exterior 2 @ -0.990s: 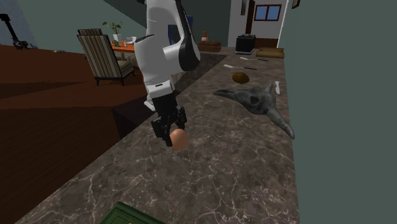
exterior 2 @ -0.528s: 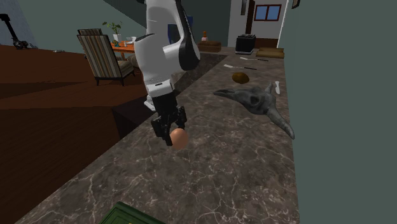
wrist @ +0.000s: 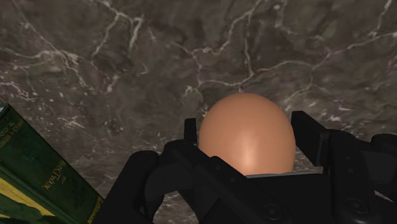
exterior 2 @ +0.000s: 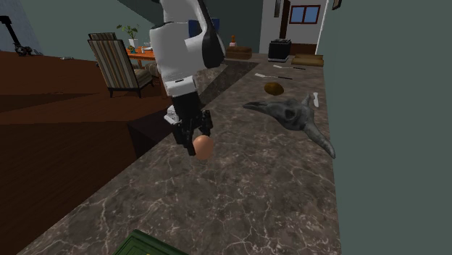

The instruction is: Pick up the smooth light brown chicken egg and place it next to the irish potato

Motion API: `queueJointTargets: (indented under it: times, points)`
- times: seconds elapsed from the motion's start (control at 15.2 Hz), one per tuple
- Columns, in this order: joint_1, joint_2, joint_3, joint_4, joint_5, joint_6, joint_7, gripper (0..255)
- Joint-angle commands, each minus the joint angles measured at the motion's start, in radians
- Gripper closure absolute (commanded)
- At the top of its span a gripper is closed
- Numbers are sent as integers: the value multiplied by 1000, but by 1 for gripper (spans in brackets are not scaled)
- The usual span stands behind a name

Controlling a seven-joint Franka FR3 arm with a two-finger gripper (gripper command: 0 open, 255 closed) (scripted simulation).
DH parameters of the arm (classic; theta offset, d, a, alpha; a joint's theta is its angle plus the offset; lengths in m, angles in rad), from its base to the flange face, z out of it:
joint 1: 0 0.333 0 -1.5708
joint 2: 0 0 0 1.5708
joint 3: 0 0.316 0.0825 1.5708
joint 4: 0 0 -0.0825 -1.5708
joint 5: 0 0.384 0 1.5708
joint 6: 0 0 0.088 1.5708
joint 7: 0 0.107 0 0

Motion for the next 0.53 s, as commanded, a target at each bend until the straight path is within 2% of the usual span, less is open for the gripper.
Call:
queueJointTargets:
  times: [0.0, 0.46]
  points:
    - [3, -27, -8, 4, -50, -18, 37, 255]
    - [-1, -107, -8, 34, -188, -90, 148, 255]
